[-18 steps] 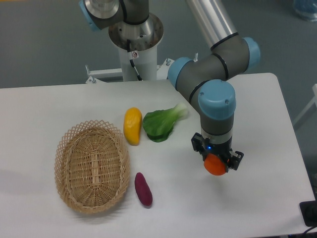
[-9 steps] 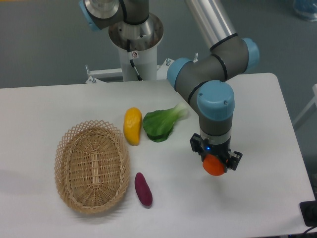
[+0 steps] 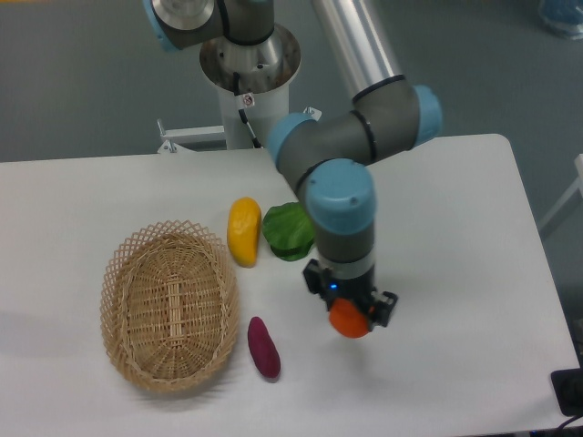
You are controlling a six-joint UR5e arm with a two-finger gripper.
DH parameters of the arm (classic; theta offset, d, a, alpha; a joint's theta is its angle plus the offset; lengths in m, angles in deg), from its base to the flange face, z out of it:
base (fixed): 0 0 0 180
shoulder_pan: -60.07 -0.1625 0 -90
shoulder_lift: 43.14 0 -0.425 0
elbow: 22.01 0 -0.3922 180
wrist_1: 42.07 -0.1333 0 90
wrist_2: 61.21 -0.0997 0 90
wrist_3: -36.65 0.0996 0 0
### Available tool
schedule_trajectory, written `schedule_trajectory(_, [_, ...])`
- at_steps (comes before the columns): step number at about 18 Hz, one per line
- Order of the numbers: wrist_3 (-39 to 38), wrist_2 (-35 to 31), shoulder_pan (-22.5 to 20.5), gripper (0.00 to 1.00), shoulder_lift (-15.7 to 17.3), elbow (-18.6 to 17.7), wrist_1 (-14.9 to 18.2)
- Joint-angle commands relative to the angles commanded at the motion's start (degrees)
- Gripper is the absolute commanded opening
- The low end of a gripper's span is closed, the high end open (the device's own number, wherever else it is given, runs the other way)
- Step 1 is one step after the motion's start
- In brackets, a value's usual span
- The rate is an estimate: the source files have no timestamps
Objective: Place the orange in the basket
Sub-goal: 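Carry the held orange over the wicker basket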
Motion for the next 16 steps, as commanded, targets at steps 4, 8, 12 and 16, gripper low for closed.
schedule_trajectory(4, [-3.25, -0.09, 3.16, 0.64, 0.09, 0.35, -0.09])
schedule_trajectory(8, [-8.42, -0.09, 9.04, 0.64, 0.00, 1.49, -0.35])
schedule_trajectory(12, [-10.64, -0.61, 13.88, 0.64, -0.70, 2.02, -0.35])
schedule_trajectory(16, [-11.61, -0.70, 17.05, 0.66, -3.07, 1.41, -0.44])
